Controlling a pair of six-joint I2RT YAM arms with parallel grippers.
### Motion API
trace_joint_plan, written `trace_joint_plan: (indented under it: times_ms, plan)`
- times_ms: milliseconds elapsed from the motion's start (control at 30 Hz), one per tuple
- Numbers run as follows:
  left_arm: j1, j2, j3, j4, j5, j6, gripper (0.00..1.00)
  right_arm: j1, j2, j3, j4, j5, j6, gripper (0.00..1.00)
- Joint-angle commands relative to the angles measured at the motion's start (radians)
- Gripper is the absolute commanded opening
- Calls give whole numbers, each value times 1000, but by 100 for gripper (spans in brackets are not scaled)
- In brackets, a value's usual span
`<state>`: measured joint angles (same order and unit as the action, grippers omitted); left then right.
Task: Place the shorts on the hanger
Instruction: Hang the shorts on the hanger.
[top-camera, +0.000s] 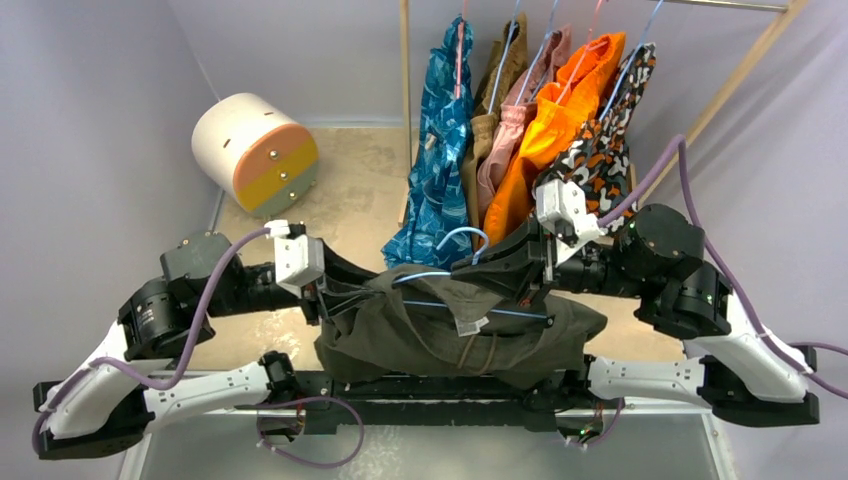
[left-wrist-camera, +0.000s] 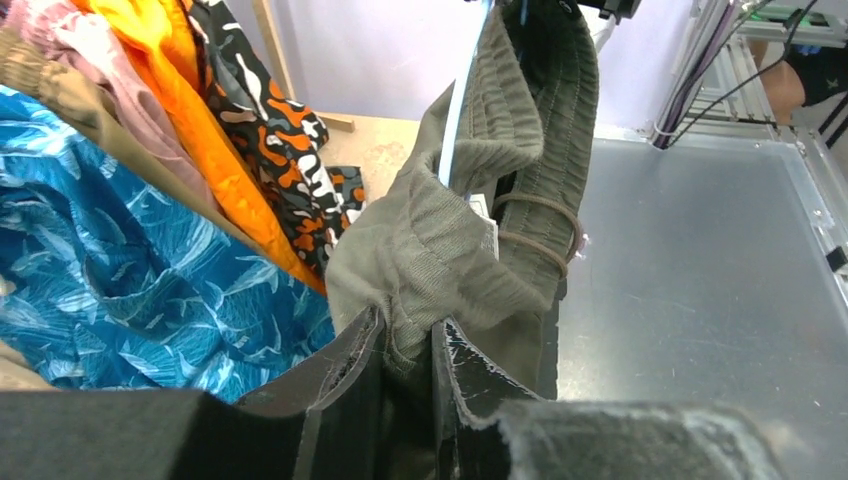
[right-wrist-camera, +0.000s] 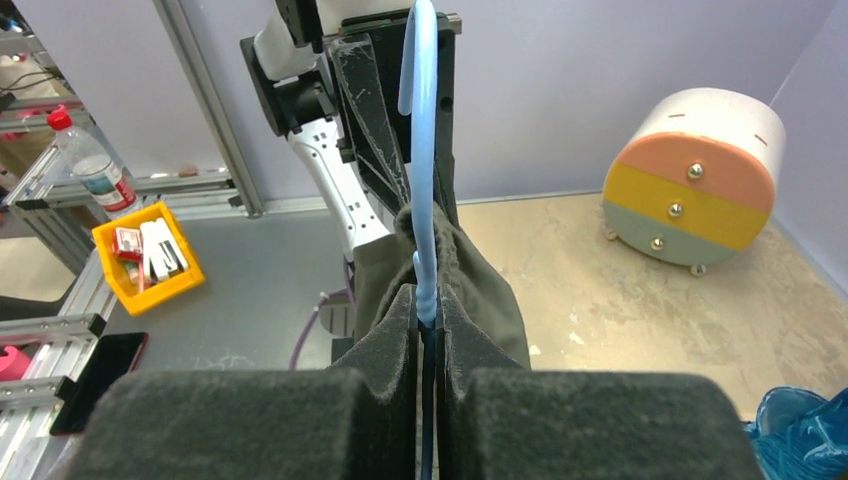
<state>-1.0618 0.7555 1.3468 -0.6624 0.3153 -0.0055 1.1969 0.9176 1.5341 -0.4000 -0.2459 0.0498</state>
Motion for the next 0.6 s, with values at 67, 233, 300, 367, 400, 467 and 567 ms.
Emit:
trace_joint_plan:
  times_ms: [67,233,300,367,400,467,567]
  plan:
    - [10,-57,-6,35,-200,-8,47,3,-22,58,143,86,20,0]
    - [10,-118,47,79,-459,-21,64,3,59,217,123,315,-55,0]
    - [10,-183,66,137,-592,-29,68,3,160,460,49,378,-140,0]
    - [10,-242,82,187,-668,-24,71,4,278,699,-17,361,-174,0]
    - [10,-267,85,207,-694,-24,71,3,315,773,-36,350,-184,0]
    - [10,-314,86,221,-720,-27,72,3,342,782,-60,318,-188,0]
    - [10,-360,69,203,-754,-50,72,3,307,546,-23,276,-174,0]
